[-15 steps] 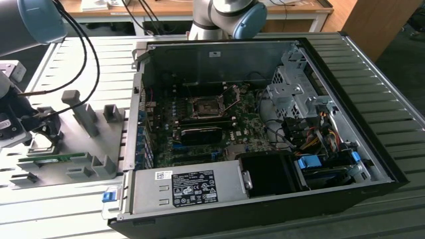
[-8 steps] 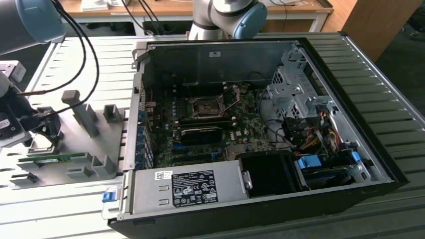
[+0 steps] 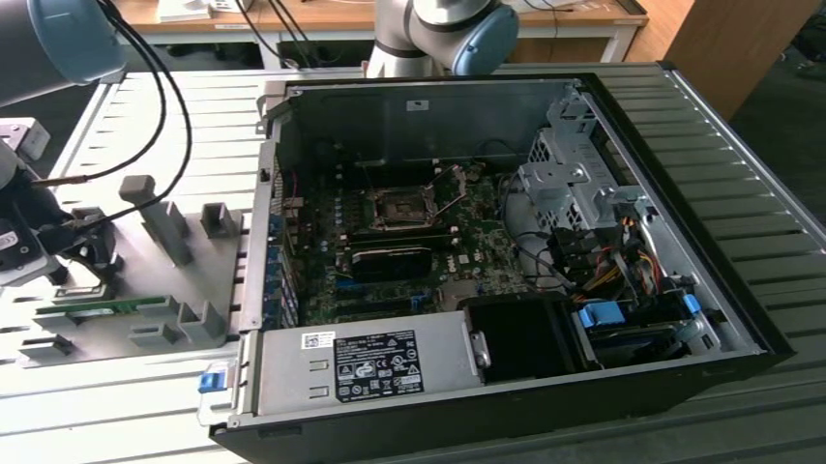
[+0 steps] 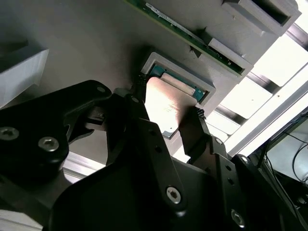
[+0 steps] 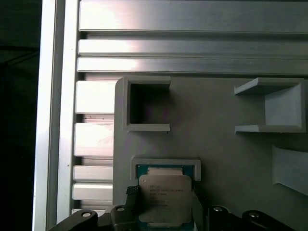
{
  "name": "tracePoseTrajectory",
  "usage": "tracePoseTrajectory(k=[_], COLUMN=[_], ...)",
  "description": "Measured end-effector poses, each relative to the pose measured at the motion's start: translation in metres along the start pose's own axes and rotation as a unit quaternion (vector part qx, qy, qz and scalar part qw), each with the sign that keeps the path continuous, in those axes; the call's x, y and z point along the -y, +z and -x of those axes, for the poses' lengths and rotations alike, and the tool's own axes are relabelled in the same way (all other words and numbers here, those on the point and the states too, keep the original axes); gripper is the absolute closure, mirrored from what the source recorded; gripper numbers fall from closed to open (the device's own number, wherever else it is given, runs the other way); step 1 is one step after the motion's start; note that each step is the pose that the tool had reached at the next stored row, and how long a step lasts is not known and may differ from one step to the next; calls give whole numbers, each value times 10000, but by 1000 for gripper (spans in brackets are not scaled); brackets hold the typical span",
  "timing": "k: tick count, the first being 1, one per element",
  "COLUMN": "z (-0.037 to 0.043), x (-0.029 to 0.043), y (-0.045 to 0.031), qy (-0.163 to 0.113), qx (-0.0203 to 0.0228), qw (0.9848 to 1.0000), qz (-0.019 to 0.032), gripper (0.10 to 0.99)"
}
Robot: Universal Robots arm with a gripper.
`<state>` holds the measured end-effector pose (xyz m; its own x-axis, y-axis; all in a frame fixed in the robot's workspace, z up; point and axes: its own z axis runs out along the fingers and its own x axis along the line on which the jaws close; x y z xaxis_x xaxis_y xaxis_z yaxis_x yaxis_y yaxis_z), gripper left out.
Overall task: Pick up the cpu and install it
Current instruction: 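Pick up the cpu and move it towards the insertion slot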
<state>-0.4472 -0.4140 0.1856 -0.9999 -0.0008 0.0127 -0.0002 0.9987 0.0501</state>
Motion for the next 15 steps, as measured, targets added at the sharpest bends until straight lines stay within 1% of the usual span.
tracePoseTrajectory(k=[3,7,12,15], z=[0,-1,-2,-4], x=[0,-3,-9,-14], y=[-5,-58,-180,-269], qy=[0,0,0,0], qx=[2,1,1,-2], qw=[10000,10000,10000,10000], qz=[1,0,-2,-2], gripper=[557,557,557,557])
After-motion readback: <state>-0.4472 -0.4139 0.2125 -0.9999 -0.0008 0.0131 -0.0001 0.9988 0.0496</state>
